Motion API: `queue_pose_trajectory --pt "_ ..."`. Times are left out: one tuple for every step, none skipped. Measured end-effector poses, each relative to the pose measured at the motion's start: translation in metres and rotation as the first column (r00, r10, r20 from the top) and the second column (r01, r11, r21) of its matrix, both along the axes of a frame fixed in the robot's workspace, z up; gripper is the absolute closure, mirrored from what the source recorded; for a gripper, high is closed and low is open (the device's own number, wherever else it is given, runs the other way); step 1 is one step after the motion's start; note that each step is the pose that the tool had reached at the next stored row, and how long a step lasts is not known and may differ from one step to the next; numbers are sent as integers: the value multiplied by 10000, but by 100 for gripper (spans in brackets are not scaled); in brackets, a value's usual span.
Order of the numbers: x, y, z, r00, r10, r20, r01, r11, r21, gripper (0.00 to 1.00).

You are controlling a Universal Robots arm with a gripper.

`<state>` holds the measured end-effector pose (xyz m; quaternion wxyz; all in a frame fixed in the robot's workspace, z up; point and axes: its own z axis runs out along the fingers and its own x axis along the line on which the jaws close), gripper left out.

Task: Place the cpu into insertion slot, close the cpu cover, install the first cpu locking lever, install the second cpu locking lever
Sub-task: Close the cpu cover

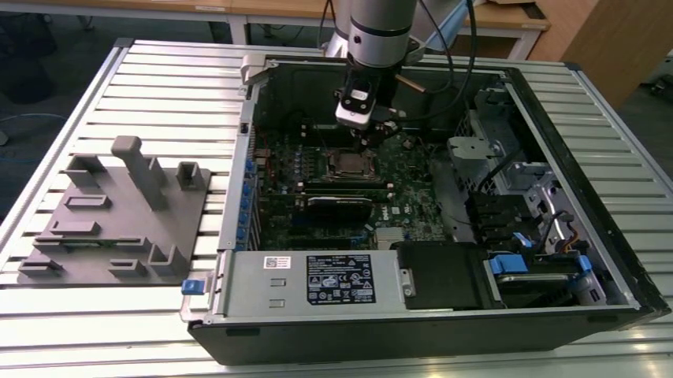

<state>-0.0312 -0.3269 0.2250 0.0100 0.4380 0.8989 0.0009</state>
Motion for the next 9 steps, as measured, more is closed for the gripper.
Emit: queue_pose_trajectory --pt "0 0 0 10000 14 0 -14 10000 0 90" --pt "0 0 0 10000 29 0 -29 10000 0 90" --pt "-1 0 0 10000 44 0 -44 10000 -1 90" --pt "-1 0 0 10000 60 0 -60 10000 0 90" --pt "-1 0 0 10000 75 0 -75 10000 0 90" --pt "-1 0 0 10000 90 0 -90 10000 0 90" --pt "-2 0 0 9999 106 0 -106 9999 0 90" --pt "-2 0 0 9999 124 0 -124 9999 0 90" --pt "-2 0 0 9999 140 0 -140 9999 0 90"
